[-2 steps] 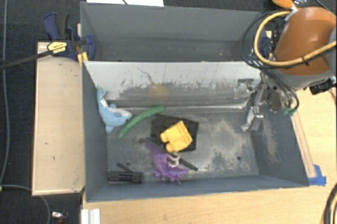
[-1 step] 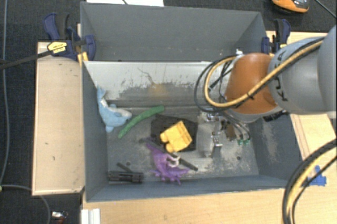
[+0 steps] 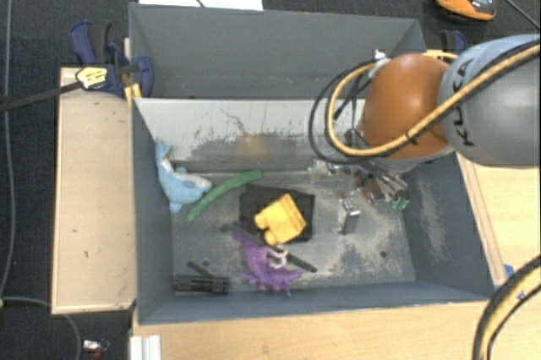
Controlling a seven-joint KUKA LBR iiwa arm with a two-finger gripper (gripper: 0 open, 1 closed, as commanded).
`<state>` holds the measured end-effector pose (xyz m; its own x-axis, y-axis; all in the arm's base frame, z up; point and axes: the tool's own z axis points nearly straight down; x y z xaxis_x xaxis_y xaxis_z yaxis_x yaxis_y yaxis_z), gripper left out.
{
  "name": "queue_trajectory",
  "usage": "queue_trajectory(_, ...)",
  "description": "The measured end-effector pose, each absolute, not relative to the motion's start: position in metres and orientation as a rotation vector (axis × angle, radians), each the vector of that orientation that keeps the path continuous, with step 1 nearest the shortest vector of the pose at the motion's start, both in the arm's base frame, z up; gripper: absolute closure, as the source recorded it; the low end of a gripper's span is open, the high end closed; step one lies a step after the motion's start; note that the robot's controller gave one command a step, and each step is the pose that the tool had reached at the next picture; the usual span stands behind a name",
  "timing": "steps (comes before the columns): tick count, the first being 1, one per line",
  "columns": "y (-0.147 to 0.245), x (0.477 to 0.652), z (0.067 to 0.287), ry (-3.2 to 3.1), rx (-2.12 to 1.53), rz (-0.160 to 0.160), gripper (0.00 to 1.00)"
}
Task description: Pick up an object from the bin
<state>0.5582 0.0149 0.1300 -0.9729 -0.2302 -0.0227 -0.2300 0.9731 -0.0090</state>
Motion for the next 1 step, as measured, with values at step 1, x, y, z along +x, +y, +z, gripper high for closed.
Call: queue_trajectory(1,0.0927,0.5707,0.1006,3.124,-0.269,-0.001,0.00)
